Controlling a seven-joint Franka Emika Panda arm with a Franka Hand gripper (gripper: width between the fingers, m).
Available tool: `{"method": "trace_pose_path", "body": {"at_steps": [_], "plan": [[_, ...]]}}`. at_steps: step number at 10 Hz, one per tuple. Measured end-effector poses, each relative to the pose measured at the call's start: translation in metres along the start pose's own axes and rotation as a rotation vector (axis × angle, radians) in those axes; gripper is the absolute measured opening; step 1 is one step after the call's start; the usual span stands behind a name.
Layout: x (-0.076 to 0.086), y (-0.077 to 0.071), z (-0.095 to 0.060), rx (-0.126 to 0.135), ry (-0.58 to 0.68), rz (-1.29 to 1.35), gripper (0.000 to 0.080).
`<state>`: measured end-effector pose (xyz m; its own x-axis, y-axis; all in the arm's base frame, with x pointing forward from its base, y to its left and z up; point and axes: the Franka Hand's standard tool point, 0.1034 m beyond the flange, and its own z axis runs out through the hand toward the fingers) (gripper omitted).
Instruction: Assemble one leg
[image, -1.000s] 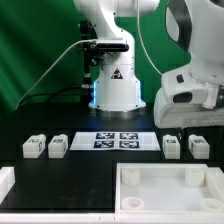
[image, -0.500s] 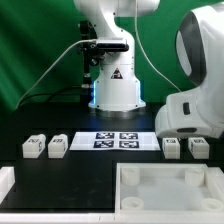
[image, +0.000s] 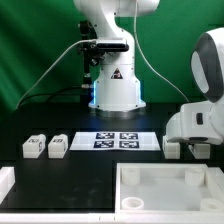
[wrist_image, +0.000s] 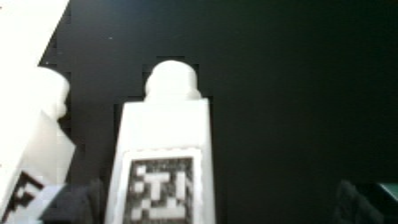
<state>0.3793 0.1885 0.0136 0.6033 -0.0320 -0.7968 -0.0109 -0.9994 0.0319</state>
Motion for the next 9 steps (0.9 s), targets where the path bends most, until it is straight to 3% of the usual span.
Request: {"method": "trace_pose_path", "body": {"at_steps": [5,6,7,9], "plan": [[0.005,0.011,0.0,0.011,0.008,-0.041,0.0649],[0.005,0.011,0.0,0.011,0.007,-0.041,0.0522],[0.005,0.011,0.0,0.011,0.007,-0.041,0.0522],[0.005,0.011,0.0,0.011,0.007,-0.041,0.029]]}}
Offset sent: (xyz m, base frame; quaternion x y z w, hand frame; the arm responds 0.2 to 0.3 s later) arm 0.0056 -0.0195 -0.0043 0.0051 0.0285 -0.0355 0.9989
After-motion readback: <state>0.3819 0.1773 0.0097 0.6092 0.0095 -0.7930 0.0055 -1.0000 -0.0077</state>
